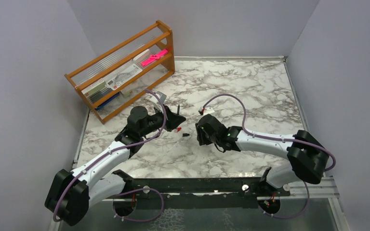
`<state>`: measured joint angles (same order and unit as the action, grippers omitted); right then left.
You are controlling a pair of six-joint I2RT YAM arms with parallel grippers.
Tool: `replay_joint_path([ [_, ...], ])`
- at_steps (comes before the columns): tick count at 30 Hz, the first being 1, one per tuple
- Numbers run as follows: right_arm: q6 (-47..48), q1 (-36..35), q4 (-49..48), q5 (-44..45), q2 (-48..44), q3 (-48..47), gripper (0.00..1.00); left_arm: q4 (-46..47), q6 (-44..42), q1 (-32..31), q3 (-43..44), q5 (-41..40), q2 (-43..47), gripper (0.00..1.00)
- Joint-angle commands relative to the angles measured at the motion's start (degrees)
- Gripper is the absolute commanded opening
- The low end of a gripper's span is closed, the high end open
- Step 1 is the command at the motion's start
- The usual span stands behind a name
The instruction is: Insert the pens into the pen caps
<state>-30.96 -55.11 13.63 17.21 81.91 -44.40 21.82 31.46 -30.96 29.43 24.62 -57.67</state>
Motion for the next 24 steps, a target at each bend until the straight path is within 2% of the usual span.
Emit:
replay_joint_path([
  [1, 1.6, 0.0, -3.4, -2.1, 4.1, -2.5, 0.43, 2.7, 1.6, 0.3, -1.1, 3.5, -0.6, 0.0],
  [6, 1.4, 0.0, -3.0, -2.2, 8.2, -4.1, 0.42, 2.7, 1.8, 0.3, -1.2, 4.0, -1.6, 0.0],
  [24, 0.7, 0.0, -1.8, 0.6, 13.7, -5.4, 0.37, 2.7, 2.2, 0.3, -1.9, 4.4, -1.3, 0.0],
])
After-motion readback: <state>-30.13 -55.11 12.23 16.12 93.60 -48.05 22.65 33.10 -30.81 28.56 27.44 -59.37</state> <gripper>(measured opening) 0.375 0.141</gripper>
